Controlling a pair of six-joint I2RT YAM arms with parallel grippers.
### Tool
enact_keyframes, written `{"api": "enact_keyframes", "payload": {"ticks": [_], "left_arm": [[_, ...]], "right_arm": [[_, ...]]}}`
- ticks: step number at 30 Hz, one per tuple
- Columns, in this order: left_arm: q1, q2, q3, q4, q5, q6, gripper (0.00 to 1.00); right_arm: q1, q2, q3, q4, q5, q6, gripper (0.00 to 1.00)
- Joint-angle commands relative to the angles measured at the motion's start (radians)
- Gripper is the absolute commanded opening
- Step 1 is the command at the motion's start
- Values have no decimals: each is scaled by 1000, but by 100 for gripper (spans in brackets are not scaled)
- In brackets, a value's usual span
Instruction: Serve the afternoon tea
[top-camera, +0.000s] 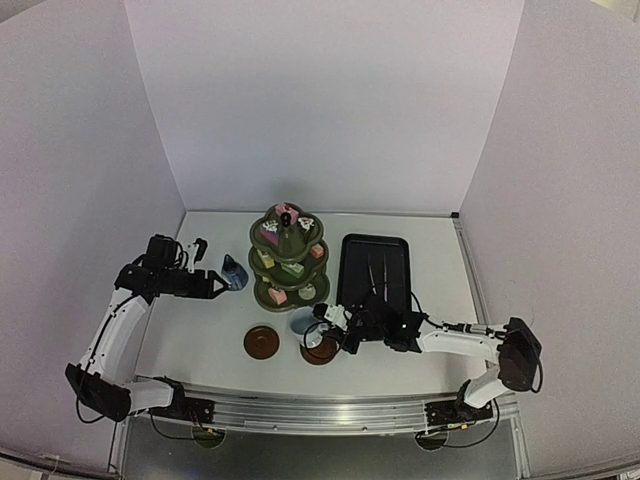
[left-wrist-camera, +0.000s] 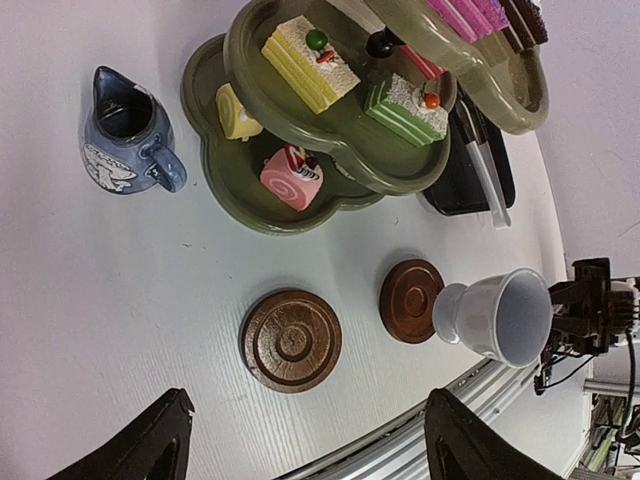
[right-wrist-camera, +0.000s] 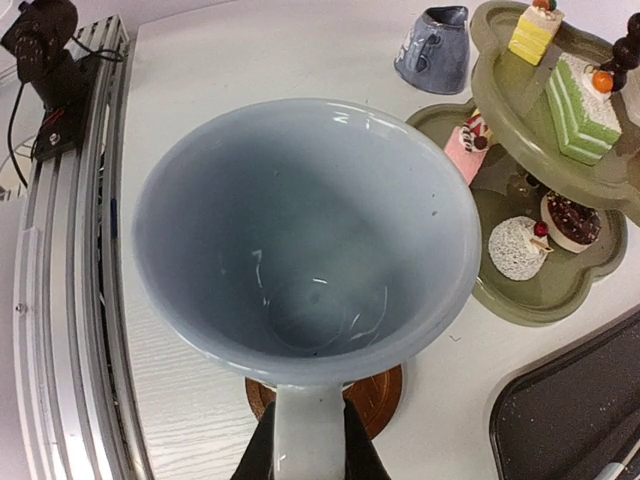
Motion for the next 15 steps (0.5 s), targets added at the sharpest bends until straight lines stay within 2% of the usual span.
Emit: {"api": "enact_keyframes", "payload": {"ticks": [1, 4, 10, 15], "left_arm": [[10, -6, -9, 60, 77, 52, 83], [17, 11, -14, 50, 137, 72, 87], [36, 69, -28, 49, 257, 75, 93], [61, 102, -21, 41, 264, 92, 97]], "right_arm": [[-44, -31, -73, 242, -196, -119, 0], [-82, -3, -104, 277, -281, -145, 0], [-116, 59, -116, 292, -336, -224, 0], [-157, 98, -126, 300, -388, -253, 0]]}}
